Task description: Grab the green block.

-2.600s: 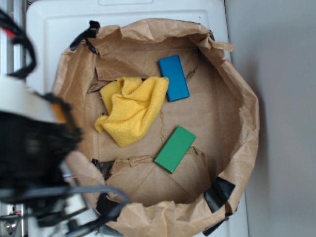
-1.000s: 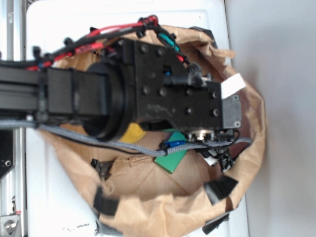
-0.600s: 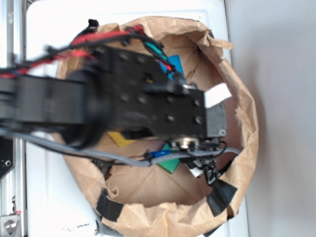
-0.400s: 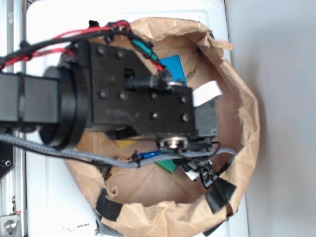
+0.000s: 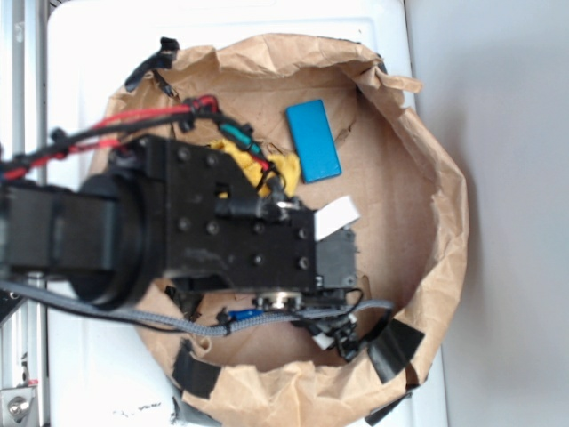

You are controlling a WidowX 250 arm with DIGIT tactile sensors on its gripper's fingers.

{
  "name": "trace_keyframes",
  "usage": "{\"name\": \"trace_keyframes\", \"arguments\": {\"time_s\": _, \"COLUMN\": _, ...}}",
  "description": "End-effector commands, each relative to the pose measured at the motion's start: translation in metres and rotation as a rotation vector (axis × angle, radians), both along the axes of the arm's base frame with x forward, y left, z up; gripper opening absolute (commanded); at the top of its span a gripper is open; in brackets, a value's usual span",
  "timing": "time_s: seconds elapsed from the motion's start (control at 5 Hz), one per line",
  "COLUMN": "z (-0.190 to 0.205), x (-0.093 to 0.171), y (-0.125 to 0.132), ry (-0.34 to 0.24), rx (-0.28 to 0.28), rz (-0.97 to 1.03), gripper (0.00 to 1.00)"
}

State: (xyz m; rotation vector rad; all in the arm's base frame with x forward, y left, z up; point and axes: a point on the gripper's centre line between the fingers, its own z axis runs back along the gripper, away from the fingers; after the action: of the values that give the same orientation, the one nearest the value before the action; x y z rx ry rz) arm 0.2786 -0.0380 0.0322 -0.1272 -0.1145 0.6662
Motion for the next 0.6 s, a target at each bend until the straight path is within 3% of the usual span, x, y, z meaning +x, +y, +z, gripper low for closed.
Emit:
{"name": "trace_keyframes", "arguments": {"time_s": 0.0, "z": -0.007, "x": 0.017, "y": -0.002, "ry": -0.048, "rx": 0.014, "rz": 0.016, "gripper": 1.00}}
{"name": "trace_keyframes", "arguments": {"time_s": 0.2, "z": -0.003, "x": -0.001, "y": -0.001, "ry": -0.038, "rx": 0.049, "rz": 0.052, "gripper": 0.00}}
{"name": "trace_keyframes", "arguments": {"time_s": 0.4, "z": 0.018, "x": -0.005, "y": 0.004, "ry": -0.031, "rx": 0.041, "rz": 0.069, "gripper": 0.00}}
